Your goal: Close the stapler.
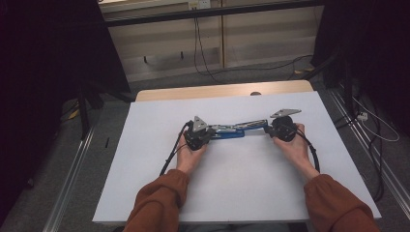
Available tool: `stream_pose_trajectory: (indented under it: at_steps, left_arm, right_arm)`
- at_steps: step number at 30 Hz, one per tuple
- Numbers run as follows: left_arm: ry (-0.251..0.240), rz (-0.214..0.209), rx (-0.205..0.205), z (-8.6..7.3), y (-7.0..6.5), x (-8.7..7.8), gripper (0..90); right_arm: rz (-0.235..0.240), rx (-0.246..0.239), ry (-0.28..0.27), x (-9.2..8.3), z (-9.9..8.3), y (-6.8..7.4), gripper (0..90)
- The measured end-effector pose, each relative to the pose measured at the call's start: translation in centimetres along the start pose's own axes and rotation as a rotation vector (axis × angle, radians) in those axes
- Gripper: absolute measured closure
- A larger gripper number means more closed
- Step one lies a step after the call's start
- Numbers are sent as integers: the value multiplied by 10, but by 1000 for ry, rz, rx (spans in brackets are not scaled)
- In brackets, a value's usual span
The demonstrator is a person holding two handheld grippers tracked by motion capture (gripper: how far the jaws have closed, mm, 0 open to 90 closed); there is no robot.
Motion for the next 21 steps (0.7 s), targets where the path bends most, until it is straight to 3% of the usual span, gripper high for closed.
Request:
stream_pose_trajectory:
  at_steps: [21]
  left_arm:
    - [-1,1,-1,0,0,-1,900]
  right_arm:
    - [10,-3,-48,-5,6,2,900]
Point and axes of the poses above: each handheld gripper's, and its own axes: x roughly forward along the jaws, z roughly out of its top, y roughly to its left, the point moved 7 cm from there along x, roughly forward along the jaws, and after that the axes turned 11 degrees about -z, right-handed, at the moved point
